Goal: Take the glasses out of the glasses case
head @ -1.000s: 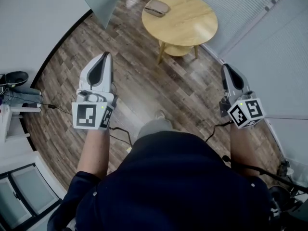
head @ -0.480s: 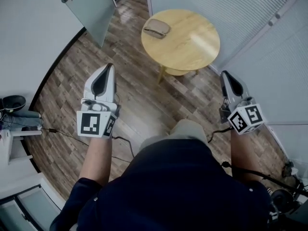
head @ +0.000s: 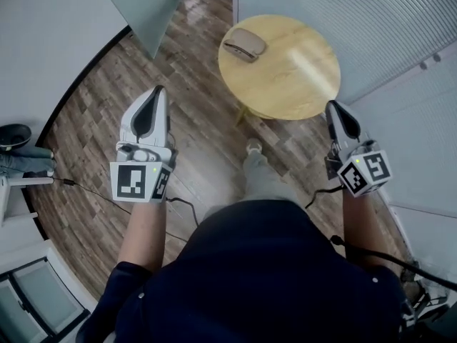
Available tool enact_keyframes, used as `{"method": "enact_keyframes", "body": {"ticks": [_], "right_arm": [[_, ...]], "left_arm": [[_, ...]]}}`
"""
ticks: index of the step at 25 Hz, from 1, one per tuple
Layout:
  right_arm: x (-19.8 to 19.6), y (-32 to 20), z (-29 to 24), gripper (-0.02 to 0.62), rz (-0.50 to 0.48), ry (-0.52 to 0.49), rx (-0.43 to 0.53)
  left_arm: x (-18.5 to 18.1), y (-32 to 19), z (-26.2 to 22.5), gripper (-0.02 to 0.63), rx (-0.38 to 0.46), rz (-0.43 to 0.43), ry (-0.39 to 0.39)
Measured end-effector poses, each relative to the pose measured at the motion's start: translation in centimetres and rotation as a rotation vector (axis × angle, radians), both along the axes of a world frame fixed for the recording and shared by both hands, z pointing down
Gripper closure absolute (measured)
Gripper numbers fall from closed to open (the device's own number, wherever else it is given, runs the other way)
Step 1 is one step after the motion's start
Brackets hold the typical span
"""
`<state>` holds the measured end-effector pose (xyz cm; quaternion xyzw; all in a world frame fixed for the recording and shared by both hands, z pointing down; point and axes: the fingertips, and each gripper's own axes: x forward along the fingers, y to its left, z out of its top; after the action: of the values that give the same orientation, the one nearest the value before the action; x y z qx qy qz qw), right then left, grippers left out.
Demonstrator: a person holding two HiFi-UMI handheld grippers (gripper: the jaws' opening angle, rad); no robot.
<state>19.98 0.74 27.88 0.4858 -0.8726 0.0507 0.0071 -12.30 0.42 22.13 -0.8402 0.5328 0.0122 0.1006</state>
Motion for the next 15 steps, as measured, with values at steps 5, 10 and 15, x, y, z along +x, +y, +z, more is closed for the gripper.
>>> {"method": "enact_keyframes", "body": {"ticks": [5,10,15], "right_arm": [[-0.9,-7.0,0.0,0.586,-0.033,-0.037,0.001],[-1.2,-14.1,0.5,0.586,-0.098,-0.041,-0.032],[-1.2,-20.7,0.9,0.586,-0.168,-0.054,-0.024]], "left_arm": [[-0.7,-5.5,0.2,0.601,-0.040,-0.035,-0.026],[0.7,-11.9,-1.0,0.601,-0.039,-0.052,-0.034],[1.7,-16.9,-0.9,0.601,-0.040,-0.103,-0.045]]}}
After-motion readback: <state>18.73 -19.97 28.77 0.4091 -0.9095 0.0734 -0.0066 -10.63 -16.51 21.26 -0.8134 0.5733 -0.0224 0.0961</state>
